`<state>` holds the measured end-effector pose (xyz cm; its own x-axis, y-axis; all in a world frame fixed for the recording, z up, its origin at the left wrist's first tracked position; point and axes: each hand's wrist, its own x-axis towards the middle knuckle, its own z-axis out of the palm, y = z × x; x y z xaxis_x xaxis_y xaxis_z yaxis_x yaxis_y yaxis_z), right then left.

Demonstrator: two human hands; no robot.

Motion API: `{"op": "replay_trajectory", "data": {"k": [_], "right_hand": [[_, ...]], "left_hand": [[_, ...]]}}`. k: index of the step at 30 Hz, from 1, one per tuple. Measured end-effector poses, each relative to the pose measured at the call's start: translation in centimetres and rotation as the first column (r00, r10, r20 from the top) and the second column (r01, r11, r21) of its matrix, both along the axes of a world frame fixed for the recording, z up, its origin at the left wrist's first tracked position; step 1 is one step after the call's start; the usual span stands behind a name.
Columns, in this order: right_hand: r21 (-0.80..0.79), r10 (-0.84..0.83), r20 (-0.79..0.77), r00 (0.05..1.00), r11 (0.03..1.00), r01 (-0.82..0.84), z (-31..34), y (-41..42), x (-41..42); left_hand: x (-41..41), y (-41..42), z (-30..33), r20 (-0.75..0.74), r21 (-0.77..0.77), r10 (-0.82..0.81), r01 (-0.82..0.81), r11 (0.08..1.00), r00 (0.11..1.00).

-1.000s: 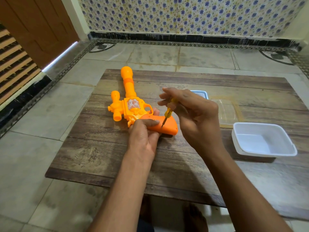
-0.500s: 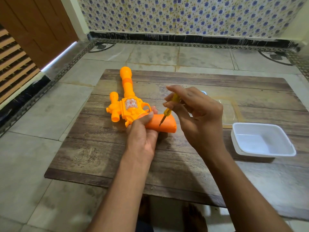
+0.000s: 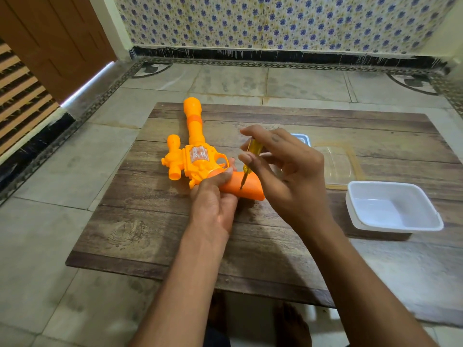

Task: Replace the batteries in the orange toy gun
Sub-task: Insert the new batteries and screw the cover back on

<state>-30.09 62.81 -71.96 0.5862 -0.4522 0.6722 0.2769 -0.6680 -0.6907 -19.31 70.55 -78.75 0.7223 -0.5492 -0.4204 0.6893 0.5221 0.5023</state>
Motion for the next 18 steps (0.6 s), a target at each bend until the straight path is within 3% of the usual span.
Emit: {"op": "replay_trajectory", "data": {"k": [5, 12, 18], "right_hand": [[0.153, 0.114, 0.006, 0.993, 0.982, -0.114, 0.05, 0.1, -0.02], [0.034, -0.054, -0.019, 0.998, 0.998, 0.054, 0.29, 0.37, 0.09], [0.228, 0.051, 0.021, 0.998, 0.972, -0.055, 0.26, 0.39, -0.08]], "left_hand": [[0.07, -0.09, -0.2, 0.012, 0.002, 0.004, -0.004, 1.0, 1.0], [-0.12, -0.04, -0.04, -0.002, -0.004, -0.009, 0.009, 1.0, 1.0], [-0.05, -0.18, 0.19, 0.008, 0.027, -0.005, 0.005, 1.0, 1.0]]}}
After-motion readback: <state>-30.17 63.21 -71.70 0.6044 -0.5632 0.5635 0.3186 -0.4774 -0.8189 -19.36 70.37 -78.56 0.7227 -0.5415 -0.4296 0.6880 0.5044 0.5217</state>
